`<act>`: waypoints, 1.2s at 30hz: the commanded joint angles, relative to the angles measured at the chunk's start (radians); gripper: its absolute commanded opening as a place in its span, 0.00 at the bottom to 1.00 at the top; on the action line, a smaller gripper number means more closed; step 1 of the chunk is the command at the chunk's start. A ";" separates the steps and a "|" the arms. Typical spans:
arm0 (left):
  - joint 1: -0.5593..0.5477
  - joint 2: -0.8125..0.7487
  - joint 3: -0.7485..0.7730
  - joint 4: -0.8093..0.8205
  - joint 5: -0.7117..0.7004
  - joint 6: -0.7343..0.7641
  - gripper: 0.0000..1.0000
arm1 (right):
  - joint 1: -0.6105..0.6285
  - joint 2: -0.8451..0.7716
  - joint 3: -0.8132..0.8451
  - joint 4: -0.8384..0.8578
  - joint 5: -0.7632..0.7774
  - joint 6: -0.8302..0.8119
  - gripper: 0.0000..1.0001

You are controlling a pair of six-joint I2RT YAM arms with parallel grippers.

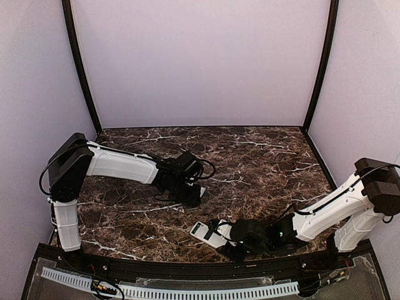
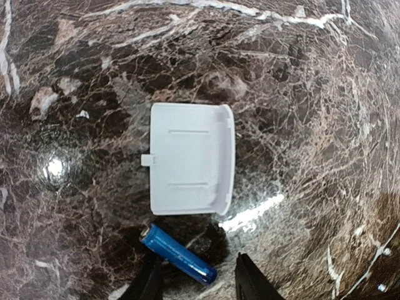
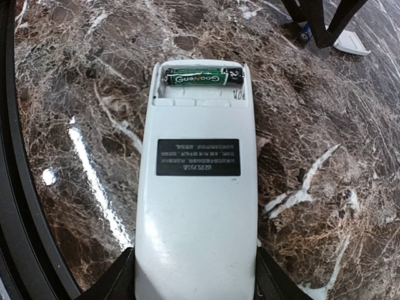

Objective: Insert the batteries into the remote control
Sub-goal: Pick up the battery from the center of the board, then place the battery in the battery compartment.

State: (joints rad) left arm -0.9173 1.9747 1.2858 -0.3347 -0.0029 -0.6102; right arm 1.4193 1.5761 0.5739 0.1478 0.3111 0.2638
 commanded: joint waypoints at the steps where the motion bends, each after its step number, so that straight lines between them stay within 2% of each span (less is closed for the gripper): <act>1: -0.018 0.037 0.007 -0.084 -0.051 0.049 0.36 | -0.006 0.015 -0.015 -0.094 0.029 0.001 0.00; 8: -0.021 0.071 0.051 -0.149 -0.115 0.061 0.31 | -0.005 0.017 -0.013 -0.095 0.026 0.000 0.00; 16: -0.021 0.056 0.041 -0.248 -0.190 0.086 0.13 | -0.006 0.026 -0.008 -0.094 0.031 0.000 0.00; 20: -0.020 -0.012 -0.016 -0.219 -0.179 0.126 0.03 | -0.005 0.046 0.000 -0.089 0.033 -0.003 0.00; 28: -0.019 -0.238 -0.149 -0.159 0.010 0.248 0.00 | -0.015 0.049 -0.001 -0.036 0.017 -0.016 0.00; 32: -0.018 -0.320 -0.206 -0.125 0.247 0.273 0.00 | -0.022 0.055 0.020 -0.025 0.012 -0.031 0.00; 36: -0.019 -0.341 -0.248 -0.084 0.405 0.260 0.00 | -0.028 0.073 0.037 -0.016 0.011 -0.043 0.00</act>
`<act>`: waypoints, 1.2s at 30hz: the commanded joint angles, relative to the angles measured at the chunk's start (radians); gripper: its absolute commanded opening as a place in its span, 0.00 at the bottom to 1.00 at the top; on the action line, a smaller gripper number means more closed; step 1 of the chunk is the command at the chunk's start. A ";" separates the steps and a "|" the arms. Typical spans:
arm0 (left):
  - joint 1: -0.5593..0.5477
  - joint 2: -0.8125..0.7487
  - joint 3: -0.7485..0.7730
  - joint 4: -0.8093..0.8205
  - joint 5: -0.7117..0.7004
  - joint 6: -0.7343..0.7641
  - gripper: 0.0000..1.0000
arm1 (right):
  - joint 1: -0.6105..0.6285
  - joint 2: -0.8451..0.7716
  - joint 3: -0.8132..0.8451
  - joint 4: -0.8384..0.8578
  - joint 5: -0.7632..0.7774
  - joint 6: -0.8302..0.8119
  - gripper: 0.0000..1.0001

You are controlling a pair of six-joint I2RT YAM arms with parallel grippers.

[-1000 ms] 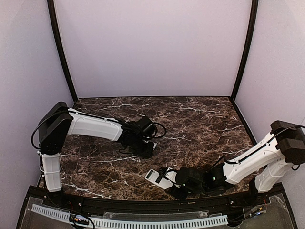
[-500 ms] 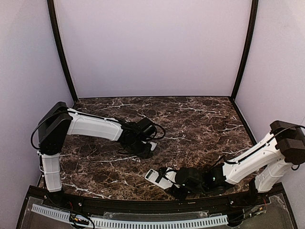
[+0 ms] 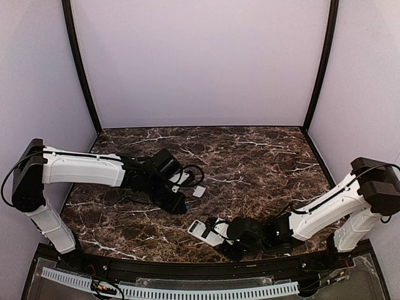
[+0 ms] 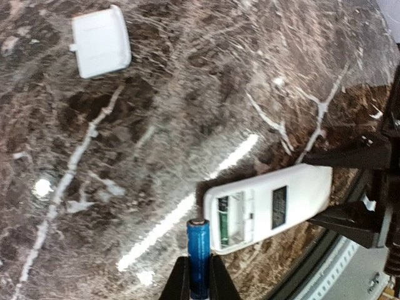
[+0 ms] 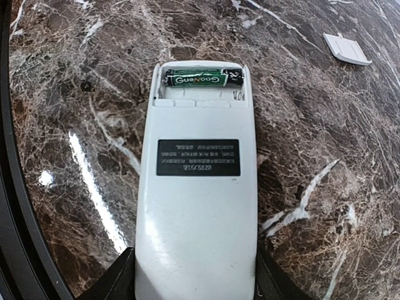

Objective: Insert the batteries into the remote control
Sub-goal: Place the battery in the battery compartment.

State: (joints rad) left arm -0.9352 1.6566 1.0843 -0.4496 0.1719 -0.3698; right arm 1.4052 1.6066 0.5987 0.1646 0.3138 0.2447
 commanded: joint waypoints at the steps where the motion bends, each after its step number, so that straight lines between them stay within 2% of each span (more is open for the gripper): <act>1: -0.004 -0.023 -0.057 0.044 0.246 0.015 0.00 | -0.015 0.048 0.019 -0.031 0.006 -0.024 0.00; 14: -0.037 0.028 -0.073 0.090 0.310 -0.056 0.00 | -0.021 0.073 0.058 -0.043 0.027 0.008 0.00; 36: -0.042 0.126 -0.021 0.053 0.179 -0.124 0.01 | -0.023 0.065 0.043 -0.034 0.019 0.016 0.00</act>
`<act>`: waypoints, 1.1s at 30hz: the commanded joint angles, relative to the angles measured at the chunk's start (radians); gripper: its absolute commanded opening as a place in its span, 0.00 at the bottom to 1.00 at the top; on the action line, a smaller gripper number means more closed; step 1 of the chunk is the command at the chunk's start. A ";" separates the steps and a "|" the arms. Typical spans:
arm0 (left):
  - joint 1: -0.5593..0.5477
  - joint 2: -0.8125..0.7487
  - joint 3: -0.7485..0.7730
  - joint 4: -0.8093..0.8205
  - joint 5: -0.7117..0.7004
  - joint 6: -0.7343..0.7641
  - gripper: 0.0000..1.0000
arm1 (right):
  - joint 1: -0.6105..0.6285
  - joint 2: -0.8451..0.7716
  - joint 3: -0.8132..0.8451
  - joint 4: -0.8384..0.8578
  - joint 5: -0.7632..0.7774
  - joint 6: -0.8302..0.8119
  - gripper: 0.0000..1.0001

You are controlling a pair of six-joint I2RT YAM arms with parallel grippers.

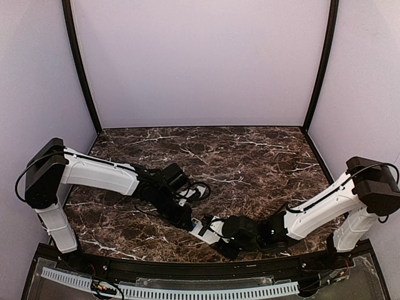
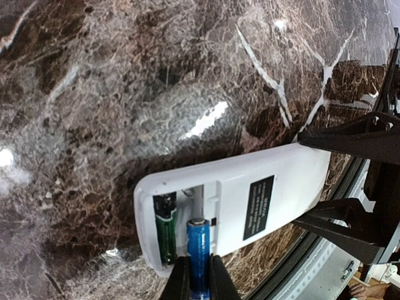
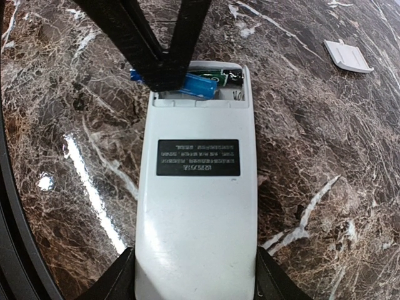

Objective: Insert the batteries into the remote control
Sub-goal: Place the battery in the battery compartment, then load the battery into the battery compartment.

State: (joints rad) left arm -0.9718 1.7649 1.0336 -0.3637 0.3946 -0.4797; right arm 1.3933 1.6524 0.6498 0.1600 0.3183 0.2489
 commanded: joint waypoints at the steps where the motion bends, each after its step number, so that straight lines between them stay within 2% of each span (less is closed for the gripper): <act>1: -0.005 0.020 0.036 -0.038 -0.047 -0.015 0.01 | -0.010 0.019 -0.010 -0.028 0.015 0.013 0.00; 10: -0.005 0.053 0.070 -0.066 -0.067 -0.021 0.03 | -0.011 0.006 -0.019 -0.027 0.014 0.016 0.00; 18: -0.005 0.023 0.066 -0.061 -0.060 -0.011 0.27 | -0.010 0.001 -0.026 -0.027 0.009 0.019 0.00; 23: -0.004 -0.005 0.072 -0.067 -0.047 0.017 0.36 | -0.013 -0.017 -0.047 -0.017 -0.011 0.014 0.00; 26: -0.002 -0.040 0.065 -0.049 -0.038 0.034 0.47 | -0.018 -0.025 -0.056 -0.011 -0.028 0.004 0.00; 30: 0.039 -0.146 0.012 0.005 -0.053 0.070 0.62 | -0.022 -0.044 -0.074 0.023 -0.072 -0.031 0.00; 33: 0.091 -0.269 -0.077 0.073 -0.080 0.128 0.68 | -0.027 -0.058 -0.087 0.042 -0.101 -0.058 0.00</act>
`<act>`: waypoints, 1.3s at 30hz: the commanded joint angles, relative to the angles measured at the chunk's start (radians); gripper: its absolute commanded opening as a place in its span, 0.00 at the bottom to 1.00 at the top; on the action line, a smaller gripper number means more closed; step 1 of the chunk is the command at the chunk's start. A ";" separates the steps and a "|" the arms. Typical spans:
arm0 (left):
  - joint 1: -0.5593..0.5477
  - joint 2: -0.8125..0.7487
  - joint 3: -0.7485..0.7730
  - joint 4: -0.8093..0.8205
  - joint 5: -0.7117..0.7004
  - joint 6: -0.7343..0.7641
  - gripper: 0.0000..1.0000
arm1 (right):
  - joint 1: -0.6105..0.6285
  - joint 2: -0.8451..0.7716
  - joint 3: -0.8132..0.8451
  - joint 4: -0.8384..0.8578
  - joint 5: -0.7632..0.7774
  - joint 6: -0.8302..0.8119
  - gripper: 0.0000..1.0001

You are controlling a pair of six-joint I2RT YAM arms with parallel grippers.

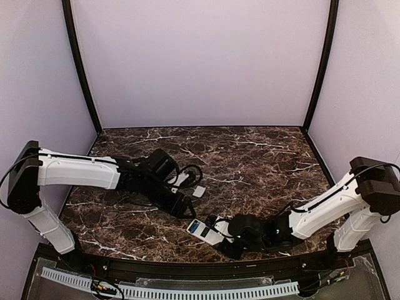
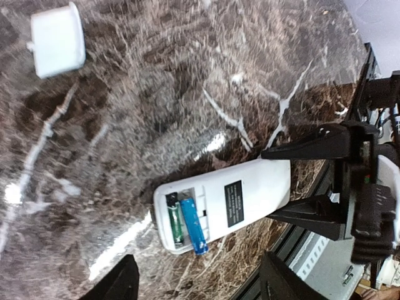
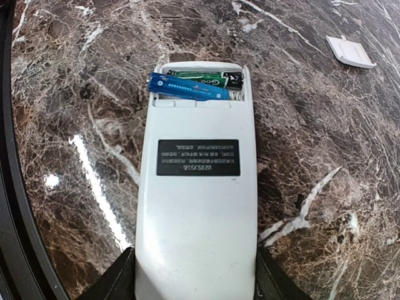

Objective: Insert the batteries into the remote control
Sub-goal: Load the battery into the battery compartment.

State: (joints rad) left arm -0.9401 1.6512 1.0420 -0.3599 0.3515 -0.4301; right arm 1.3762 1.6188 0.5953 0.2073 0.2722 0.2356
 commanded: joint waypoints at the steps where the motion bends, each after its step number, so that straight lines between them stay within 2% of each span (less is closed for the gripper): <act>1: 0.066 -0.178 -0.104 0.117 -0.048 0.098 0.68 | -0.012 -0.028 -0.037 0.002 -0.068 -0.054 0.00; 4: 0.072 -0.250 -0.182 0.188 -0.063 0.216 0.68 | -0.016 -0.039 -0.049 0.030 -0.123 -0.087 0.00; 7: 0.073 -0.277 -0.238 0.251 0.004 0.342 0.69 | -0.023 -0.028 -0.044 0.036 -0.182 -0.109 0.00; 11: 0.068 -0.266 -0.280 0.230 0.104 0.509 0.67 | -0.034 -0.016 -0.039 0.039 -0.238 -0.134 0.00; 13: 0.034 -0.261 -0.297 0.222 0.075 0.589 0.65 | -0.044 -0.013 -0.039 0.046 -0.267 -0.146 0.00; 15: -0.002 -0.266 -0.300 0.224 0.031 0.628 0.62 | -0.054 -0.013 -0.040 0.051 -0.305 -0.156 0.00; 20: -0.012 -0.299 -0.346 0.276 0.046 0.698 0.57 | -0.071 -0.017 -0.046 0.050 -0.344 -0.172 0.00; 27: -0.026 -0.313 -0.318 0.188 0.074 0.889 0.47 | -0.085 -0.011 -0.048 0.054 -0.365 -0.187 0.00; 31: -0.030 -0.321 -0.329 0.199 0.104 0.959 0.45 | -0.090 -0.006 -0.051 0.064 -0.377 -0.190 0.00; 39: -0.047 -0.230 -0.293 0.195 0.155 1.031 0.39 | -0.133 0.014 -0.045 0.048 -0.363 -0.208 0.00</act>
State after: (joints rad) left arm -0.9699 1.3762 0.7189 -0.1326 0.4625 0.5282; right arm 1.2724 1.6062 0.5625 0.2718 -0.0853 0.0452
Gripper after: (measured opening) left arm 0.395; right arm 0.545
